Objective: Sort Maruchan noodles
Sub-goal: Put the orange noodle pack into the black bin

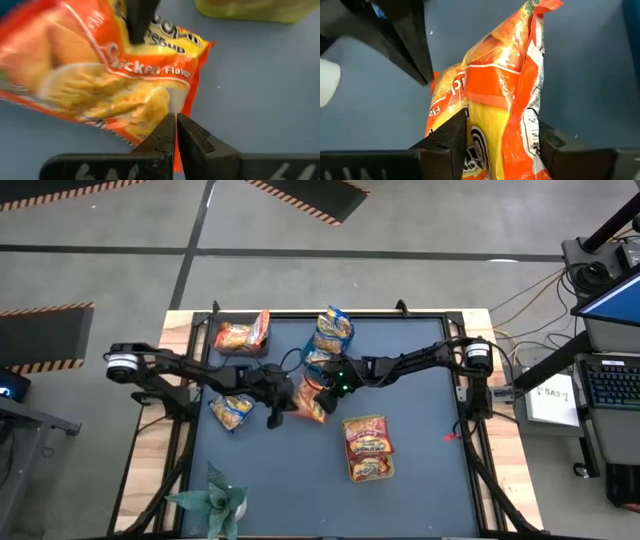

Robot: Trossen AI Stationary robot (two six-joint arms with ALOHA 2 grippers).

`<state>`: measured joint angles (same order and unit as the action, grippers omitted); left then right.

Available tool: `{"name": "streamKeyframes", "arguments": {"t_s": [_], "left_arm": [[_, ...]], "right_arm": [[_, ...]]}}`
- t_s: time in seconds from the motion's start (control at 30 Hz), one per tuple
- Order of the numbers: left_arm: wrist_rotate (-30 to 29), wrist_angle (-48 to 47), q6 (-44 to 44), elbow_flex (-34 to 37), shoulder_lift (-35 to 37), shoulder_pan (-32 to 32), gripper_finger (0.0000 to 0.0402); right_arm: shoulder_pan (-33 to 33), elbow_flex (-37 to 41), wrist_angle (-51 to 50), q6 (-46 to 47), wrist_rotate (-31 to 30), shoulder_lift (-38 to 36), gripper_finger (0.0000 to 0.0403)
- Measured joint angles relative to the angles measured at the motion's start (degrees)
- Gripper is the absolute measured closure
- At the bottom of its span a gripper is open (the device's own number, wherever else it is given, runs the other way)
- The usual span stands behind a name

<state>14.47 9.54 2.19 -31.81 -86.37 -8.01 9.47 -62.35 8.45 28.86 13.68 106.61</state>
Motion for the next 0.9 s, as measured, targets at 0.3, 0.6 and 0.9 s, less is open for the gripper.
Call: {"name": "streamKeyframes", "arguments": {"t_s": [0.3,0.6,0.9], "left_arm": [[-1.95,-2.17,-5.21,0.21,12.77,-0.02,0.0401],[-2.0,-1.85,-3.98,0.45,22.12,-1.06,0.034],[-3.21,-1.84,-2.0,0.59,19.91,-1.49,0.0208]], "right_arm": [[-0.91,0.0,-0.03,-9.11,-1.05,-1.02,0.0264],[-3.1,0.07,-0.83,-13.68,-1.86,-3.66,0.0264],[-6.36,0.04,-0.61,-20.65,-7.83,-4.13,0.0265]]}}
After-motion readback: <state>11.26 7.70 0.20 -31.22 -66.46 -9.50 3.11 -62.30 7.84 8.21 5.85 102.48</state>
